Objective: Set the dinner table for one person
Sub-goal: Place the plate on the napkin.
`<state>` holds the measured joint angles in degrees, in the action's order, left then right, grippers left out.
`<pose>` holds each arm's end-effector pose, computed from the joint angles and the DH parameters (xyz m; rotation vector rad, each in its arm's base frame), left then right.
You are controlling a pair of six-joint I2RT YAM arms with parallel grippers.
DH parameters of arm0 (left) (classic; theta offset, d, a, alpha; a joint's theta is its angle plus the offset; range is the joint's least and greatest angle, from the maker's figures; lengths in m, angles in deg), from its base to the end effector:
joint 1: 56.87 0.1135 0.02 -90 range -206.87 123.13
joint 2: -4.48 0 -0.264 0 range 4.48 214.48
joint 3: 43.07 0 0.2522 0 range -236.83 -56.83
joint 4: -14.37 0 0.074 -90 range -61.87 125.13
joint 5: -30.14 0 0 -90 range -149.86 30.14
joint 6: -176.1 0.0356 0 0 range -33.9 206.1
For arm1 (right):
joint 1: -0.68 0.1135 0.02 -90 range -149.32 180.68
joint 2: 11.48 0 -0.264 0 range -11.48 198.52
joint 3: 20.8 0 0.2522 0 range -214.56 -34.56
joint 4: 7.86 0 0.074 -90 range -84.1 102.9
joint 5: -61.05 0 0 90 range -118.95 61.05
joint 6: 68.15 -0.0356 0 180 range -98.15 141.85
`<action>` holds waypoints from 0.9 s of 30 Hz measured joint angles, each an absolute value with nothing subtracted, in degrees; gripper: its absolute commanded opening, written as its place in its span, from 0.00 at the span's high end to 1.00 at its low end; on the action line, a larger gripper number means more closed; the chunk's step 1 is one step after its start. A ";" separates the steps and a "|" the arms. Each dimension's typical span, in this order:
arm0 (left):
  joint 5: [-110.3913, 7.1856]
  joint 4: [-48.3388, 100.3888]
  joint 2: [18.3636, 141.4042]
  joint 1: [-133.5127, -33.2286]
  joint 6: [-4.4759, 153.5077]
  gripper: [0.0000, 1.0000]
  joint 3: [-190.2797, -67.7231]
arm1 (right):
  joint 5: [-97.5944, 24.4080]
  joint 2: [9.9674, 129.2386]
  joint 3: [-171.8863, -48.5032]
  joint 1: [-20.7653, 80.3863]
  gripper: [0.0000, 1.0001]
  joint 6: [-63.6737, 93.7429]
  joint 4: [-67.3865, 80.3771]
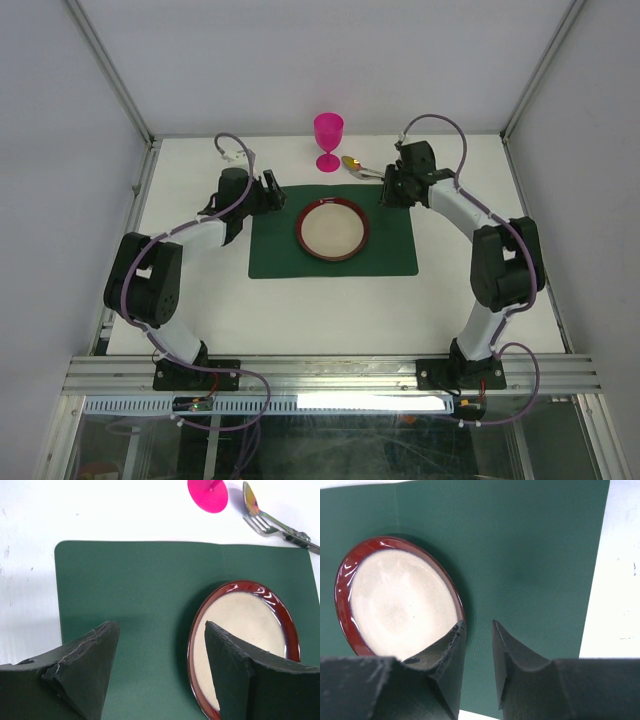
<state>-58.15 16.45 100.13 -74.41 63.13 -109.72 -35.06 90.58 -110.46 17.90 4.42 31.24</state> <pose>0.3433 -0.1096 0.1974 -0.0836 2.1444 -0.4497 0.3710 0.1190 0.2319 -0.0421 2.5035 0.3879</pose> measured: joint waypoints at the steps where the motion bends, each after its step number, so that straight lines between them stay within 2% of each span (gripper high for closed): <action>1: -58.00 16.73 100.16 -74.39 63.18 0.29 -110.11 | -34.76 90.47 -110.44 17.90 0.70 4.42 31.05; 11: -55.35 16.60 99.74 -74.04 63.00 0.29 -111.29 | -31.48 87.96 -109.93 17.85 0.70 4.42 29.49; 27: -54.89 16.60 92.42 -74.04 62.89 0.29 -108.40 | -28.55 80.16 -104.56 17.85 0.71 3.54 23.77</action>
